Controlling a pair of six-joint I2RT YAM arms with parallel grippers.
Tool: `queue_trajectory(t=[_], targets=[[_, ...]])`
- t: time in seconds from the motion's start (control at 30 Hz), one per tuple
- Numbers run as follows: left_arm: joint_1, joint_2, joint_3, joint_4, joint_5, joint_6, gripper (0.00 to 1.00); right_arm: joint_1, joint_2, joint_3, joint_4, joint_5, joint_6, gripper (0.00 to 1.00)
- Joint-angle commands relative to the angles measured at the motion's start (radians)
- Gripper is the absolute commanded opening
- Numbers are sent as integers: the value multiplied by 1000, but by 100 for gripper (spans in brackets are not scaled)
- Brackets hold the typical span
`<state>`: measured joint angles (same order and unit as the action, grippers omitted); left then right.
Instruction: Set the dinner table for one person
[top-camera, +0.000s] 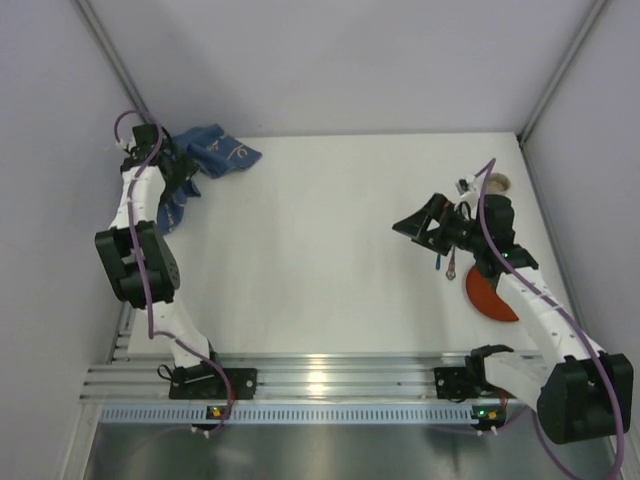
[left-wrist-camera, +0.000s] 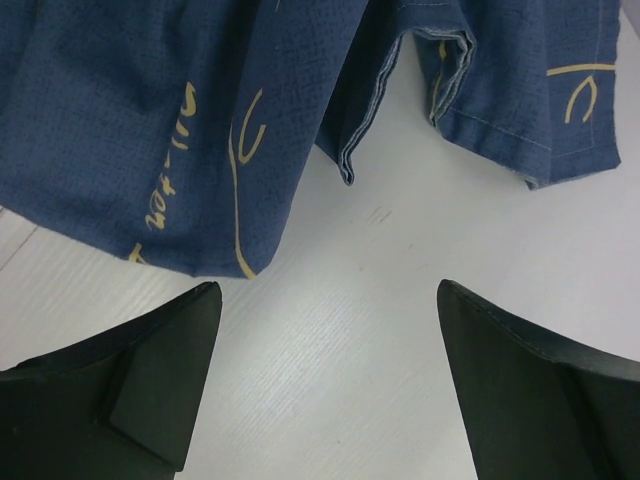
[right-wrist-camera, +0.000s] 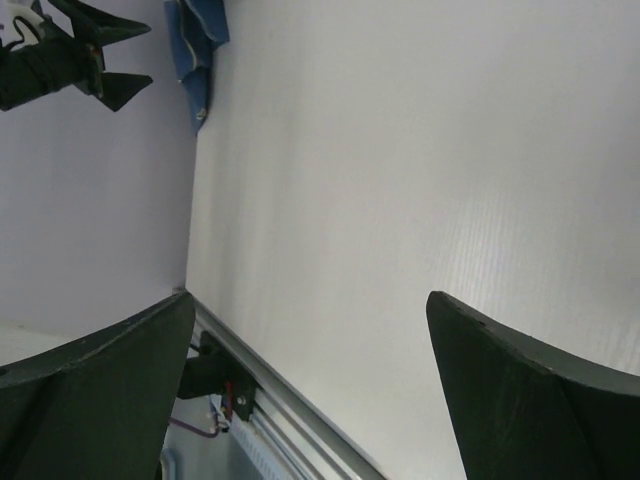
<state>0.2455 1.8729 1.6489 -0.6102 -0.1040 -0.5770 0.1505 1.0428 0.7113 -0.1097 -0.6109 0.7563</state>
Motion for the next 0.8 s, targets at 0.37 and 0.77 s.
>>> queue_trajectory(t=[0.37, 0.77], targets=[[-48, 245, 241, 78, 81, -40, 66, 9, 266, 143, -73, -30, -176, 100], [-129, 383, 583, -93, -86, -50, 51, 7, 533, 286, -19, -113, -176, 100]])
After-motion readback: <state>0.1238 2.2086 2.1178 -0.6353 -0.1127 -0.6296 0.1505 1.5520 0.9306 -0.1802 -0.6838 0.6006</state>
